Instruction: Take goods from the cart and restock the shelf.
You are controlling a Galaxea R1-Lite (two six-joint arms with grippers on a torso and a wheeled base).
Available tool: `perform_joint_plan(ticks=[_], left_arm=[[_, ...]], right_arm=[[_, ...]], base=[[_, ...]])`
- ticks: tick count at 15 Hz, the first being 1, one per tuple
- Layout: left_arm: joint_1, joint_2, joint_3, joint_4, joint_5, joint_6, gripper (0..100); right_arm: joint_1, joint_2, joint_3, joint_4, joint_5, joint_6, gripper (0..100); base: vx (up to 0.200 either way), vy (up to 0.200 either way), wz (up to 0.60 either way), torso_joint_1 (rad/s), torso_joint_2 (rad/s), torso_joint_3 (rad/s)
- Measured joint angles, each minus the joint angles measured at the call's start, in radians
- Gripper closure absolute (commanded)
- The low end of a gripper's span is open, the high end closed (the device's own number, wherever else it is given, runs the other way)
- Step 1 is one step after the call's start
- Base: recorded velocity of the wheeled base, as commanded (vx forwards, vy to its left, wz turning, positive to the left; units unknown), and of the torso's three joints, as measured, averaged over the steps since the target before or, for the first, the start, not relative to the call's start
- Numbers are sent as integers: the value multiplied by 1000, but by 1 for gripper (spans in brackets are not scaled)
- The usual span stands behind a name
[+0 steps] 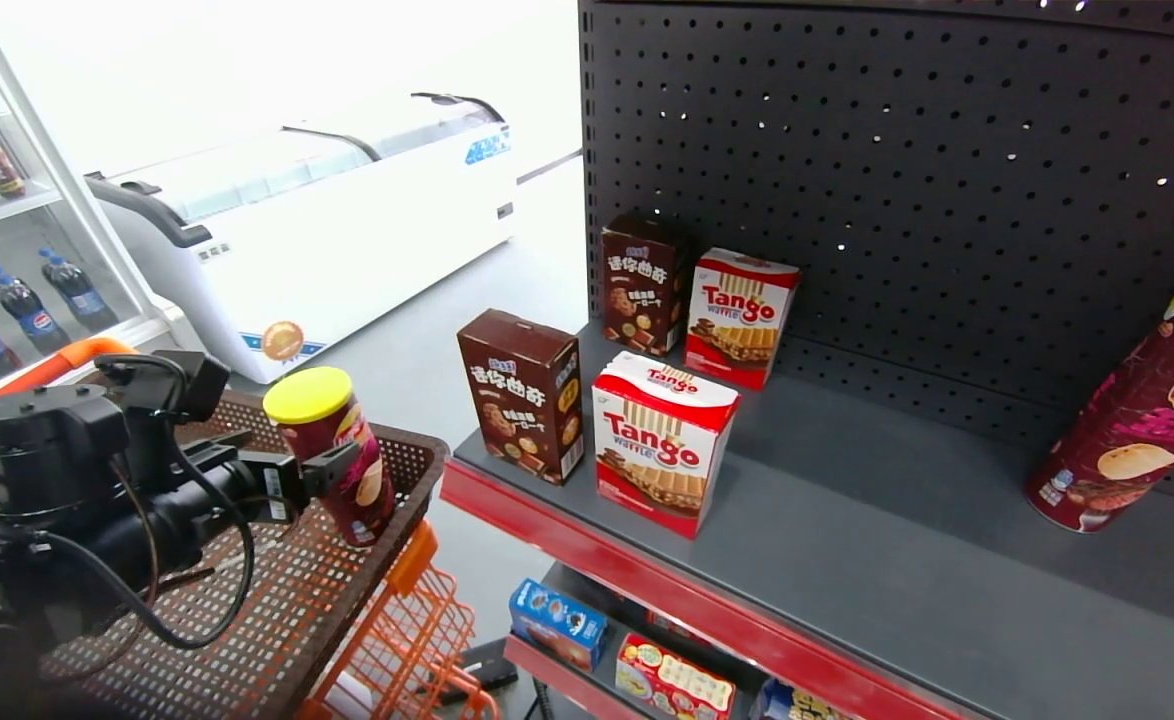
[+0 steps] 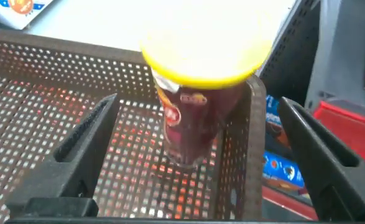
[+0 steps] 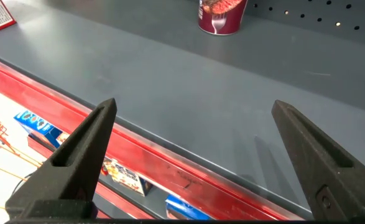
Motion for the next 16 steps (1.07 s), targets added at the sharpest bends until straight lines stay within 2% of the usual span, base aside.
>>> perform_joint_plan(ticks=[4,7,16], left_arm=[[-4,122,-18,-149,1,-2,0],[-4,199,-37,-221,1,-3,0],[-2,310,-51,-277,3,-4,0]], right_arm=[[0,0,0,0,0,0,0],[0,0,0,0,0,0,0],[0,0,0,0,0,0,0]], base=[[0,0,0,0,0,0],[0,0,0,0,0,0],[0,0,0,0,0,0]])
